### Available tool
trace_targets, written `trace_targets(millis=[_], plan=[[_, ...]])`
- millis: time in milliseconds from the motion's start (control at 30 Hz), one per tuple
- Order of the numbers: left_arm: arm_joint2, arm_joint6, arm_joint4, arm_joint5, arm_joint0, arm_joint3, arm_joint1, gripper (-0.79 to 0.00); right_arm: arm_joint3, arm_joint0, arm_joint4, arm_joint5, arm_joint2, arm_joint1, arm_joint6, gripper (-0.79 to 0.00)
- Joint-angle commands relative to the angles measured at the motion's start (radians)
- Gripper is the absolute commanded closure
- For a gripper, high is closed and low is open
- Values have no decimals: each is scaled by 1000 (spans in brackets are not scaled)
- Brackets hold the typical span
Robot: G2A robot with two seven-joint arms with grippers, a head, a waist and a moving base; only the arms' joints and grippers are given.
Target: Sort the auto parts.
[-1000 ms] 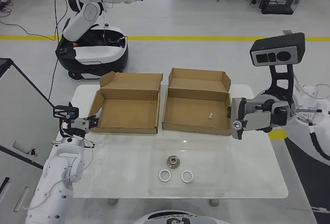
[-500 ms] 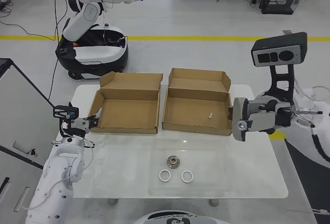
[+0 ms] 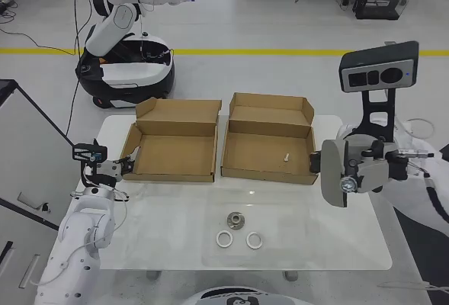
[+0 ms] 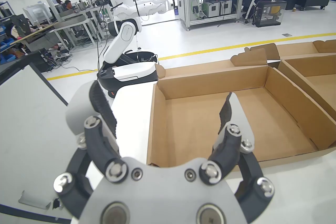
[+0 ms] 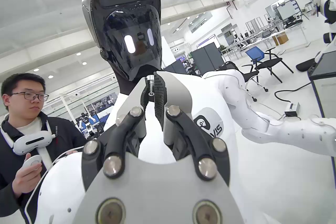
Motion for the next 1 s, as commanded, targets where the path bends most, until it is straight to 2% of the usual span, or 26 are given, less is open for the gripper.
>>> trace_targets(millis=[0, 467, 567, 833, 967], plan=[[0, 0, 0, 0, 0, 0, 0, -785, 0, 0, 0, 0, 0, 0, 0, 0], [0, 0, 0, 0, 0, 0, 0, -785, 0, 0, 0, 0, 0, 0, 0, 0], [0, 0, 0, 0, 0, 0, 0, -785, -19, -16, -22, 20, 16, -4, -34, 0], [0, 0, 0, 0, 0, 0, 0, -785, -80, -67, 66, 10, 53, -43, 10, 0], [0, 0, 0, 0, 0, 0, 0, -785, -77, -85, 57, 27, 71, -62, 26, 0]])
